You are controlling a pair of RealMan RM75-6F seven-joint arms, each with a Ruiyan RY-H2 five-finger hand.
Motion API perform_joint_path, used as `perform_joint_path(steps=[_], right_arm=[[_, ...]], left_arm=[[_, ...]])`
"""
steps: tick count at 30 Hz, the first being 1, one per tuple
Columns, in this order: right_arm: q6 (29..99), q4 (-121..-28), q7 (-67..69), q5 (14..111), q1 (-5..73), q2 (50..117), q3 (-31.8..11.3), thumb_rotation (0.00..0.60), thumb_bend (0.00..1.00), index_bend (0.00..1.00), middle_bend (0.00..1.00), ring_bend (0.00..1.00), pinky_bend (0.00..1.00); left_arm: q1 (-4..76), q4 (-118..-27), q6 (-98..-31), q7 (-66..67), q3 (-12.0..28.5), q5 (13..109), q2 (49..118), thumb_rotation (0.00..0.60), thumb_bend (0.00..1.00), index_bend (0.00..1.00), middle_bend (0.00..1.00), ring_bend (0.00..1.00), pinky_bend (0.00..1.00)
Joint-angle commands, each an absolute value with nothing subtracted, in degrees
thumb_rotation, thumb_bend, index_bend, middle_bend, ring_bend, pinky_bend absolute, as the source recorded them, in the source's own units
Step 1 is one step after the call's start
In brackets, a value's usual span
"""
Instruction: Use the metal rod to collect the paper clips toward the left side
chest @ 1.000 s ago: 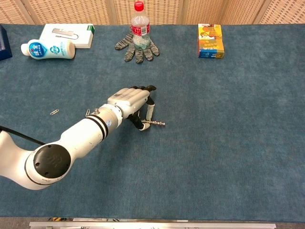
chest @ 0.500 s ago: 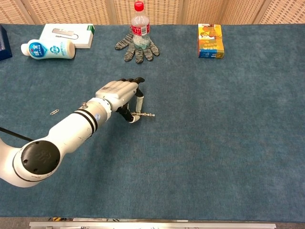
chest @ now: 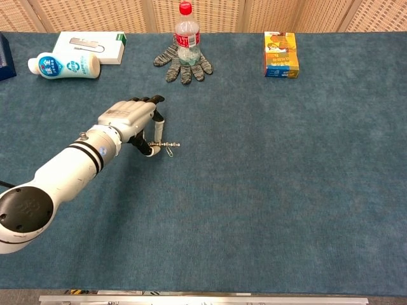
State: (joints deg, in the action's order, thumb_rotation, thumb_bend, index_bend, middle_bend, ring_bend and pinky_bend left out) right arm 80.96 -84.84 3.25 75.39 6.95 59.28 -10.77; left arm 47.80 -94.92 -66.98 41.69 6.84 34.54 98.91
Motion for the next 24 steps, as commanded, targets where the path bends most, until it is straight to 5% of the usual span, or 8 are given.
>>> perform_joint_path(steps=[1, 24], right_arm=[[80.9, -84.8, 3.2, 75.4, 7.0, 59.3, -10.7, 0.600, 0.00, 0.31, 0.06, 0.00, 0.00], [81.3, -85.7, 2.7, 75.2, 6.6, 58.9, -10.6, 0.600, 0.00, 0.31, 0.06, 0.00, 0.00]], left_arm=[[47.5, -95.1, -67.1, 41.7, 6.8, 34.7, 98.8, 0.600, 0.31, 0.58, 0.00, 0.00, 0.00], [46.5, -93.2, -58.5, 31.8, 10.8, 34.2, 99.2, 0.600, 0.31, 0.59, 0.00, 0.00, 0.00]])
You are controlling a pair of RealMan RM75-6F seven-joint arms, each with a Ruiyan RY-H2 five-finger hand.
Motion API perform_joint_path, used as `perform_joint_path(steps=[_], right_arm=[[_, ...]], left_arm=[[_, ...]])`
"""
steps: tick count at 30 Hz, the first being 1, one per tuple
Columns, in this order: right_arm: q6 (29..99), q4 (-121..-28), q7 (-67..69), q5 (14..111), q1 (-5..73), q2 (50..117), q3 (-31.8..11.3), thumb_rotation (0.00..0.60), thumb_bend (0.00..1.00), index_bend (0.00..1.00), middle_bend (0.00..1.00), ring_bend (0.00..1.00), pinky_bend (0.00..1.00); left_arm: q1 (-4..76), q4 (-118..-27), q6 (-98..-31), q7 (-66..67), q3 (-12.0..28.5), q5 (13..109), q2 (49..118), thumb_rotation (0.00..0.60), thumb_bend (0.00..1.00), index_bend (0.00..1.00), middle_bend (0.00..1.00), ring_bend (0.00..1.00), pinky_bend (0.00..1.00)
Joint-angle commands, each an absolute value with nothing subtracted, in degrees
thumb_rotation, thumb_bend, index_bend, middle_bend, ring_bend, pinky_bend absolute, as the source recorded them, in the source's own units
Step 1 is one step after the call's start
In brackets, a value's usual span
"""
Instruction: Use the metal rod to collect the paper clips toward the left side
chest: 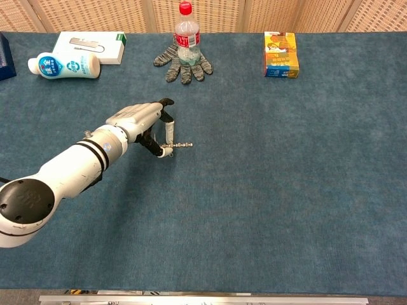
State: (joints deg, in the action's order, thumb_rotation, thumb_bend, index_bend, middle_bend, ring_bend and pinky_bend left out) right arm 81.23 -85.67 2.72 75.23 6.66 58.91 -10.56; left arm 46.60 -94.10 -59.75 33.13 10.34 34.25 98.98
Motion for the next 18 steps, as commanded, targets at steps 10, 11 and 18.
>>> perform_joint_path(steps=[10, 11, 18], right_arm=[[81.2, -86.0, 2.5, 75.1, 6.6, 58.7, -10.5, 0.600, 0.00, 0.31, 0.06, 0.00, 0.00], [81.2, -86.0, 2.5, 75.1, 6.6, 58.7, -10.5, 0.600, 0.00, 0.31, 0.06, 0.00, 0.00], [81.2, -86.1, 2.4, 75.1, 6.6, 58.6, -10.5, 0.600, 0.00, 0.31, 0.06, 0.00, 0.00]], left_arm=[[45.5, -89.1, -52.9, 21.8, 12.6, 38.4, 100.2, 0.600, 0.31, 0.60, 0.00, 0.00, 0.00], [45.3, -88.8, -52.3, 20.7, 12.7, 39.0, 100.2, 0.600, 0.31, 0.60, 0.00, 0.00, 0.00], [44.6, -87.2, -49.9, 15.6, 12.8, 42.4, 100.3, 0.600, 0.31, 0.60, 0.00, 0.00, 0.00]])
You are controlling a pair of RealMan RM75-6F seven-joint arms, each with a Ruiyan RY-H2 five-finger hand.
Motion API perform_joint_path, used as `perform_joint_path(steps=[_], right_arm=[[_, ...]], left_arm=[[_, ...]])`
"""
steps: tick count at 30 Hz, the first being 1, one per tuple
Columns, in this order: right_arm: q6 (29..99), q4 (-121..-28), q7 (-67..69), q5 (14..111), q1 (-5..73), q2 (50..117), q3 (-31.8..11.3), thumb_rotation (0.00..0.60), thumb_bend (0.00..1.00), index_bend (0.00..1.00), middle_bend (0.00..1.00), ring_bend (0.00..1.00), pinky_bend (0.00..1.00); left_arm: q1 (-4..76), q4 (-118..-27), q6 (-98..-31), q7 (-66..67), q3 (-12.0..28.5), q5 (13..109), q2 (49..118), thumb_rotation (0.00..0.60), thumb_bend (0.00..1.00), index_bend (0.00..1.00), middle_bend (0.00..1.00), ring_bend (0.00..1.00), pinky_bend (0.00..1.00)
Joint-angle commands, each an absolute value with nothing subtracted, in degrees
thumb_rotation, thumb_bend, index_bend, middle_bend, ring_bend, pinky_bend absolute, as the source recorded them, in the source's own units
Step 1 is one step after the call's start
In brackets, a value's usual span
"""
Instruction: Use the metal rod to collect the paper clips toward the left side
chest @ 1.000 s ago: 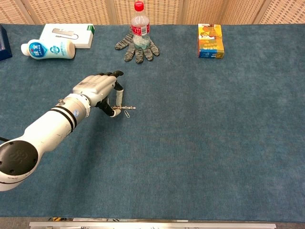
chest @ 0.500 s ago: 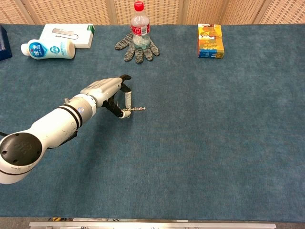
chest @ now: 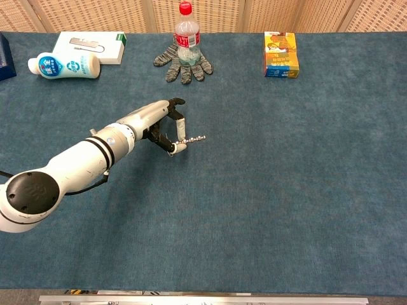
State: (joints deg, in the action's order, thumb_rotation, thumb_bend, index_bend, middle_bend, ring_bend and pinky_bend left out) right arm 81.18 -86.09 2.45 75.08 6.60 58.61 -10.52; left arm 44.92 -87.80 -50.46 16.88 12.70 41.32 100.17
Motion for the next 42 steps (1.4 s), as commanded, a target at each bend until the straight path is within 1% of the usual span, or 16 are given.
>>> perform_joint_path(steps=[1, 11, 15, 23, 25, 27, 31, 36, 42], right_arm=[[81.1, -86.1, 2.4, 75.1, 6.6, 58.6, -10.5, 0.600, 0.00, 0.31, 0.06, 0.00, 0.00], [81.2, -86.4, 2.2, 75.1, 6.6, 58.5, -10.5, 0.600, 0.00, 0.31, 0.06, 0.00, 0.00], [81.2, -86.3, 2.2, 75.1, 6.6, 58.6, -10.4, 0.600, 0.00, 0.31, 0.06, 0.00, 0.00], [81.1, -86.1, 2.3, 75.0, 6.6, 58.7, -10.4, 0.600, 0.00, 0.31, 0.06, 0.00, 0.00], [81.1, -86.0, 2.4, 75.0, 6.6, 58.8, -10.4, 0.600, 0.00, 0.31, 0.06, 0.00, 0.00], [81.1, -86.0, 2.4, 75.0, 6.6, 58.8, -10.4, 0.600, 0.00, 0.31, 0.06, 0.00, 0.00], [81.2, -86.0, 2.5, 75.1, 6.6, 58.9, -10.4, 0.600, 0.00, 0.31, 0.06, 0.00, 0.00], [81.4, -86.1, 2.5, 75.3, 6.6, 58.8, -10.4, 0.600, 0.00, 0.31, 0.06, 0.00, 0.00], [81.4, -86.2, 2.3, 75.4, 6.6, 59.0, -10.3, 0.600, 0.00, 0.31, 0.06, 0.00, 0.00]], left_arm=[[44.5, -87.1, -49.8, 15.0, 12.9, 42.9, 100.4, 0.600, 0.31, 0.60, 0.00, 0.00, 0.00], [43.6, -85.5, -50.3, 11.1, 12.4, 48.2, 100.9, 0.600, 0.31, 0.62, 0.00, 0.00, 0.00], [43.9, -85.2, -49.9, 11.5, 11.9, 48.6, 100.8, 0.600, 0.31, 0.62, 0.00, 0.00, 0.00], [44.0, -84.9, -51.4, 13.1, 11.6, 48.8, 101.2, 0.600, 0.31, 0.64, 0.00, 0.00, 0.00], [44.0, -85.0, -51.8, 13.2, 11.7, 48.8, 101.3, 0.600, 0.31, 0.64, 0.04, 0.01, 0.00], [44.0, -85.2, -52.1, 13.4, 11.7, 48.9, 101.3, 0.600, 0.31, 0.64, 0.09, 0.05, 0.00], [43.9, -85.7, -53.0, 14.2, 11.7, 49.2, 100.9, 0.600, 0.31, 0.64, 0.15, 0.09, 0.01], [43.7, -86.7, -54.2, 15.5, 11.7, 48.8, 100.2, 0.600, 0.31, 0.64, 0.24, 0.14, 0.07], [43.5, -87.9, -55.1, 16.3, 11.9, 48.8, 99.5, 0.600, 0.31, 0.64, 0.30, 0.22, 0.14]])
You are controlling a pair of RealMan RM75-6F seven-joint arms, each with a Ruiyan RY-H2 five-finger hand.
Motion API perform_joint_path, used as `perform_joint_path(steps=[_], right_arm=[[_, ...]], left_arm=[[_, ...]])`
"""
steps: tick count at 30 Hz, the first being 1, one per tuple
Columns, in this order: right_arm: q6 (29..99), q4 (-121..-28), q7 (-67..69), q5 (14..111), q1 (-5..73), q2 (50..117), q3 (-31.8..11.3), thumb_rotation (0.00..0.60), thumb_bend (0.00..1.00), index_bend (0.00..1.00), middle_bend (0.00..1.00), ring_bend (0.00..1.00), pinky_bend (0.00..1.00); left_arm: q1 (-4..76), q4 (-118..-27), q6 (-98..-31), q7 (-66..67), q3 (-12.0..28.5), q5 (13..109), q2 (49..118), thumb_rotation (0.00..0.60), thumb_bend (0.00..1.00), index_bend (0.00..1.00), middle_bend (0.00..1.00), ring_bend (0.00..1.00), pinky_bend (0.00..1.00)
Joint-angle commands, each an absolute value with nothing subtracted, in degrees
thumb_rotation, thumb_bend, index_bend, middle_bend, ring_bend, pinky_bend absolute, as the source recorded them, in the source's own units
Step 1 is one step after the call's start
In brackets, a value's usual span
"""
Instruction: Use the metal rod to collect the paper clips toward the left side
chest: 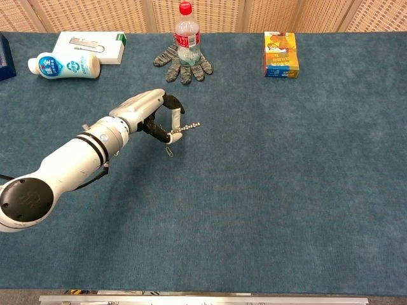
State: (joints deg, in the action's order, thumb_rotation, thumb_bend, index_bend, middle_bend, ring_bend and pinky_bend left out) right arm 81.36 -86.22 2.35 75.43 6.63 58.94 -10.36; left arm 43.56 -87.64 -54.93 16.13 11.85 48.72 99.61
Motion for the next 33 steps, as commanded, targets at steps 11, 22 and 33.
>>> perform_joint_path(steps=[11, 22, 33], right_arm=[[81.2, -86.5, 2.0, 75.5, 6.7, 59.0, -10.3, 0.600, 0.00, 0.31, 0.06, 0.00, 0.00], [81.2, -86.4, 2.1, 75.4, 6.7, 59.1, -10.2, 0.600, 0.00, 0.31, 0.06, 0.00, 0.00], [81.1, -86.2, 2.4, 75.5, 6.8, 59.3, -10.2, 0.600, 0.00, 0.31, 0.06, 0.00, 0.00]], left_arm=[[43.2, -88.6, -56.0, 16.6, 11.8, 49.9, 98.9, 0.600, 0.31, 0.64, 0.56, 0.41, 0.25], [43.1, -88.9, -60.3, 24.9, 9.3, 50.7, 98.2, 0.600, 0.31, 0.64, 0.29, 0.23, 0.21], [42.0, -92.6, -63.1, 30.7, 7.1, 50.9, 95.4, 0.600, 0.31, 0.64, 0.00, 0.00, 0.00]])
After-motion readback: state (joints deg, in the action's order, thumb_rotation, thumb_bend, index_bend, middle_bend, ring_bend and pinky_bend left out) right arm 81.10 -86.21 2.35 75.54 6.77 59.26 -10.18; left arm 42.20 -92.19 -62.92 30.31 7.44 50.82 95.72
